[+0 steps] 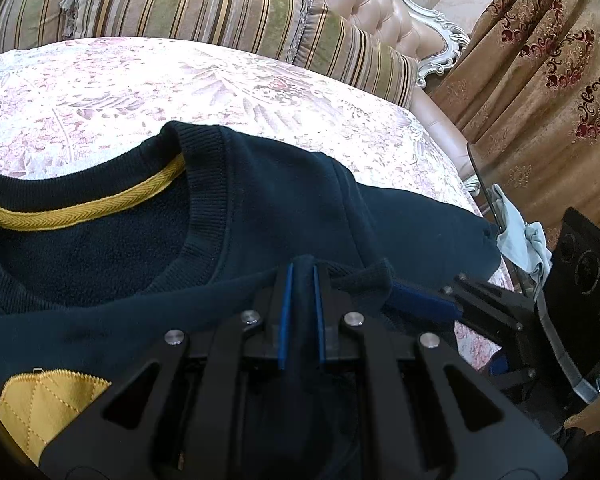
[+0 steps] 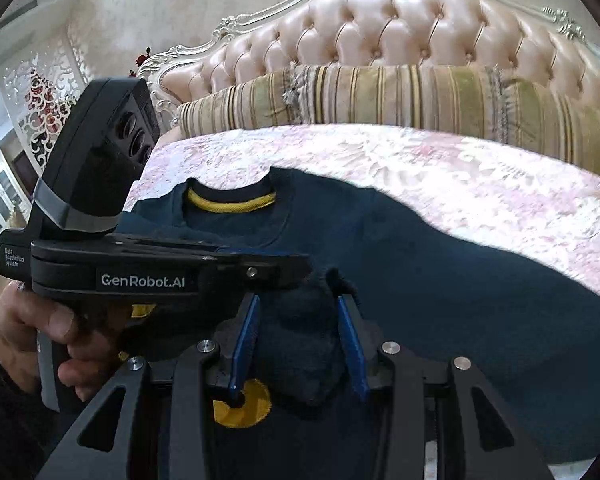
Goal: Fold clothes
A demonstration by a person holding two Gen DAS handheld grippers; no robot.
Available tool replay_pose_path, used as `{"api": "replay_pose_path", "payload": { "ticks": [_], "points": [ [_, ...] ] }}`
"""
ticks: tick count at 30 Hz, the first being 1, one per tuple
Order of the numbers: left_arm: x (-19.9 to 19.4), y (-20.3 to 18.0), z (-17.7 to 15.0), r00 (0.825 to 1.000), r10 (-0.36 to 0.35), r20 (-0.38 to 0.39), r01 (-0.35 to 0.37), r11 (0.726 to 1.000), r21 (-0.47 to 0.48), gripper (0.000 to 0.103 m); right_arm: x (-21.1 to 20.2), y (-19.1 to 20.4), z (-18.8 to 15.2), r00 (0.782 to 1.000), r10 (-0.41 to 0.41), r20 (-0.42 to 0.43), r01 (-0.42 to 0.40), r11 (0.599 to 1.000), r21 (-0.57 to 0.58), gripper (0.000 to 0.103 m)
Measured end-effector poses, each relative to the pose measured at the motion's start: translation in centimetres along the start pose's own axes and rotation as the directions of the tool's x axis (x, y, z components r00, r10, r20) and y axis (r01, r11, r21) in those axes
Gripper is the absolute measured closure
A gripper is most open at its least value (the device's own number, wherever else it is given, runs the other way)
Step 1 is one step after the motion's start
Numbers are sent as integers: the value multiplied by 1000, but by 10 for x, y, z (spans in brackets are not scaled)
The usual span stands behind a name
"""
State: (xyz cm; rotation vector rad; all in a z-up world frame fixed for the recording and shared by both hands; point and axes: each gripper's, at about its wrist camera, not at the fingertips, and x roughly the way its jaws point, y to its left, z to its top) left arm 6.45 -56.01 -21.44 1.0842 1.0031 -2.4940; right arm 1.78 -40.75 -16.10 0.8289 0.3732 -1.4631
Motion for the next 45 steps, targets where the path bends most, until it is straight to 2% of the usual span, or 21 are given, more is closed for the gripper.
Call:
{"api": "replay_pose_path", "payload": {
  "ticks": [4,10,13,20,25,28,35,39,45],
  "points": [
    [0,1,0,1000,-5,0,5,1000,0,91,-5,2,-3,998,50,-24,-50,999,6,60],
    [-1,0,0,1000,-7,2,7,1000,6,91,0,-22,-4,992,126,-13,-122,978,169,61],
    [-2,0,1,1000,-10,5,10,1000,2,91,-1,-19,-5,991,133,-29,-126,976,177,60],
    [-5,-3,2,1000,-11,15,11,1000,22,91,-17,-2,-12,987,155,-44,-150,983,104,70],
    [-6,-4,2,1000,-12,16,12,999,33,91,-8,-12,-13,991,131,-42,-123,982,140,72],
    [-5,-2,2,1000,-15,14,14,999,30,91,-13,-14,-13,994,103,-28,-98,984,149,69],
    [-4,-2,1,1000,-10,10,10,1000,29,91,-19,-11,-6,997,78,26,-80,993,89,67],
    [-4,-1,1,1000,-12,9,12,1000,28,91,-13,-12,-4,999,37,31,-39,997,68,67],
    [-4,-1,2,1000,-15,8,14,1000,26,91,-6,-13,-4,999,41,5,-41,998,51,66]
  ]
}}
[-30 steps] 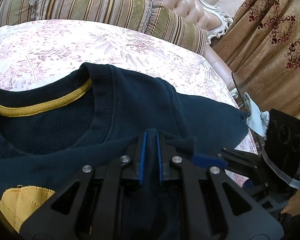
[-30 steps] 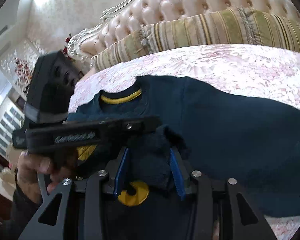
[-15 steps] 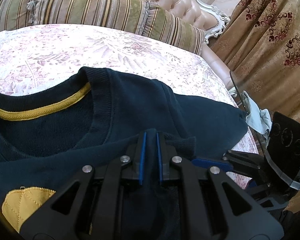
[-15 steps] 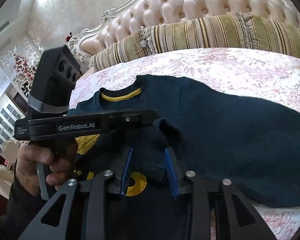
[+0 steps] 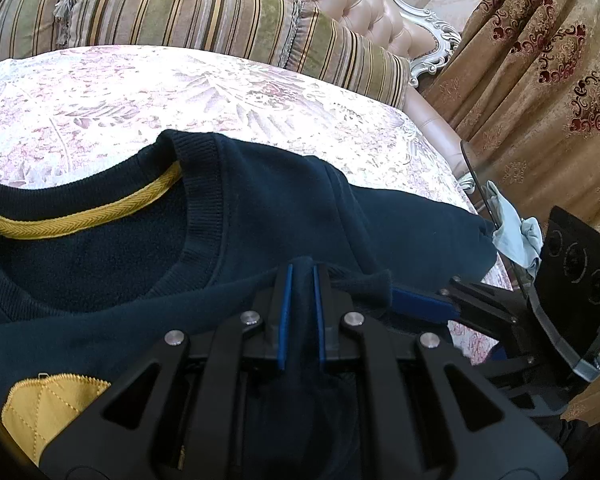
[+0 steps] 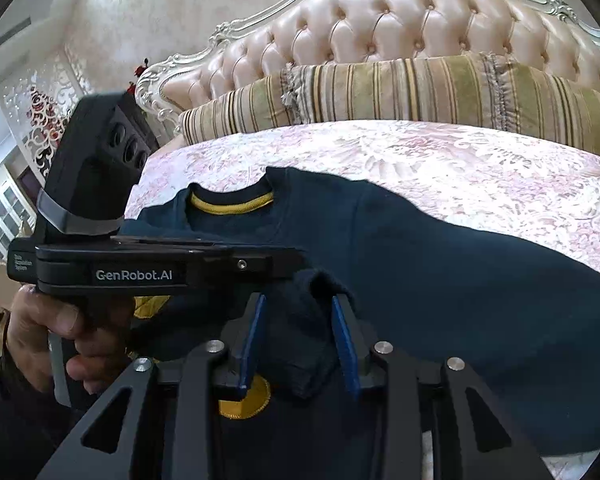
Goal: Fold clothes
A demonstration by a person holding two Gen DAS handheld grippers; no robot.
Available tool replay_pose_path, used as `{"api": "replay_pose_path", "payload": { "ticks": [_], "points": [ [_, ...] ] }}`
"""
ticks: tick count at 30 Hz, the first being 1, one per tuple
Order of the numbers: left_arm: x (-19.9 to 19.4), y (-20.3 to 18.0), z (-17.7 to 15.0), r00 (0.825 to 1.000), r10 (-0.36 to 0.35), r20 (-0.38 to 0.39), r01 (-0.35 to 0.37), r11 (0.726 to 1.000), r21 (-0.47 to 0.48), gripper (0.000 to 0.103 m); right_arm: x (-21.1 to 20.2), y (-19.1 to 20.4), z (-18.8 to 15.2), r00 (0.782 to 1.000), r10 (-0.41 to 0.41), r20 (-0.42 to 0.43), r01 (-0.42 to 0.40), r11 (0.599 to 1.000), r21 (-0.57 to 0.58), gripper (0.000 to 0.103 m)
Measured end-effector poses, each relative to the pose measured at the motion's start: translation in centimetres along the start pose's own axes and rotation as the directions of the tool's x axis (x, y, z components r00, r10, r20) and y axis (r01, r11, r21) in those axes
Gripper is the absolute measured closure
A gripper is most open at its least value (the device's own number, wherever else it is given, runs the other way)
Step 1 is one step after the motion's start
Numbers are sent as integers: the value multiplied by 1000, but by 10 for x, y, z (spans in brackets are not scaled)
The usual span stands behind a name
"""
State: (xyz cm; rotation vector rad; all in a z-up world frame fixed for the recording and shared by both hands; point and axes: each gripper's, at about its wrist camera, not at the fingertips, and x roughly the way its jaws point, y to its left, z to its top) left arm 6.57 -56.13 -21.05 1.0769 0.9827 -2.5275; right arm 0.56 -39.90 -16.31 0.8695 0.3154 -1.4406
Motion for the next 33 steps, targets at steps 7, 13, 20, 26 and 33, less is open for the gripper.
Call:
{"api": "replay_pose_path", "payload": {
  "ticks": [7,13,20,26,33],
  "points": [
    [-4,-3,1,1000,-16,12,16,1000,21,91,2,6,-6,998,26,-49,-26,1000,12,65],
    [-9,-7,2,999,-38,29,37,998,43,91,3,-2,-7,998,49,-35,-47,997,60,66],
    [-10,-20,3,992,-116,50,112,990,84,91,-21,-5,-8,995,87,-51,-83,993,79,101],
    [-28,-22,6,992,-90,91,85,994,66,67,-26,-24,-15,991,109,-78,-95,981,168,101],
    [-52,-34,-36,997,34,66,-38,997,65,97,-25,-31,-14,985,144,-97,-126,978,169,101]
  ]
}}
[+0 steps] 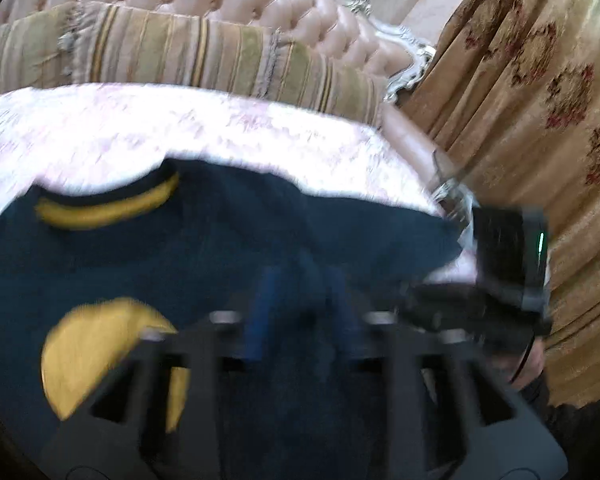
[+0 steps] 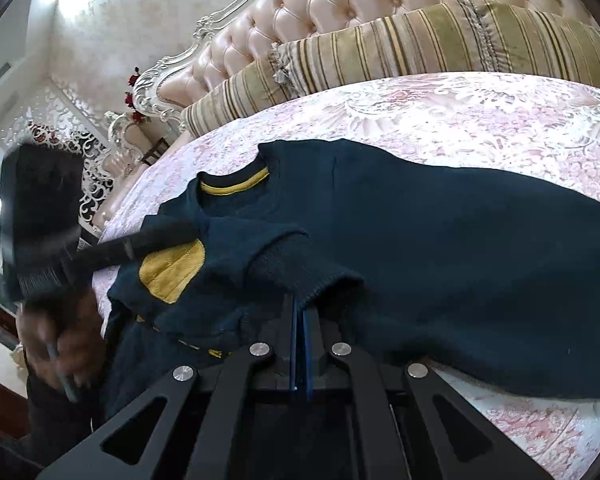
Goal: Fold clothes
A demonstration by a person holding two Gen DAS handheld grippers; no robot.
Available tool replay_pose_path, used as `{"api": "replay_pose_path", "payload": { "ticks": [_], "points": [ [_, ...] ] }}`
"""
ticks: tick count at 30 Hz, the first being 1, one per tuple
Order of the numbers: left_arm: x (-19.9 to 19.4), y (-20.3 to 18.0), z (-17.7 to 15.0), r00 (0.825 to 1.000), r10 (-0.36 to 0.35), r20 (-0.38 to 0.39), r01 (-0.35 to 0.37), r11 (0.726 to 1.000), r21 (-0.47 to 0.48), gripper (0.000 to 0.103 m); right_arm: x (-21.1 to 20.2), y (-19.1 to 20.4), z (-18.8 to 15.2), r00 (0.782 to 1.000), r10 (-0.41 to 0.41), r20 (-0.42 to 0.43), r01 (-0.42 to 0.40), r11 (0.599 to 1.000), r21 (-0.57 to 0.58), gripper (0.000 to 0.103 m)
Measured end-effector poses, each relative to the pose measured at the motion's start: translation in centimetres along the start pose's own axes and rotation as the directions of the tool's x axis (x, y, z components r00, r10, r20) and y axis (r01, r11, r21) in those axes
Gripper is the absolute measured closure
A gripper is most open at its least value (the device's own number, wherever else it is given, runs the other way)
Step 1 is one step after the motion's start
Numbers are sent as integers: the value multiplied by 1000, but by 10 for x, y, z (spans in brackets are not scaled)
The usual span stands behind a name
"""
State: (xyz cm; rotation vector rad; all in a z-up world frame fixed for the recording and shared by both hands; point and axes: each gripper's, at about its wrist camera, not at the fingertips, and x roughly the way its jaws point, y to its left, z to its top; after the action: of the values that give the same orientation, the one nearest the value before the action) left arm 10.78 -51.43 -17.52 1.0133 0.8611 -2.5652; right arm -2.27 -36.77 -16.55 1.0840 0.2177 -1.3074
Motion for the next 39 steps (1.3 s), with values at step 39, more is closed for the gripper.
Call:
{"api": "replay_pose_path", "payload": {
  "ticks": [39],
  "points": [
    [31,-48,-61,991,125,-41,-103,932,347,81,6,-32,4,971,238,-29,-228,954,193,81]
  ]
}}
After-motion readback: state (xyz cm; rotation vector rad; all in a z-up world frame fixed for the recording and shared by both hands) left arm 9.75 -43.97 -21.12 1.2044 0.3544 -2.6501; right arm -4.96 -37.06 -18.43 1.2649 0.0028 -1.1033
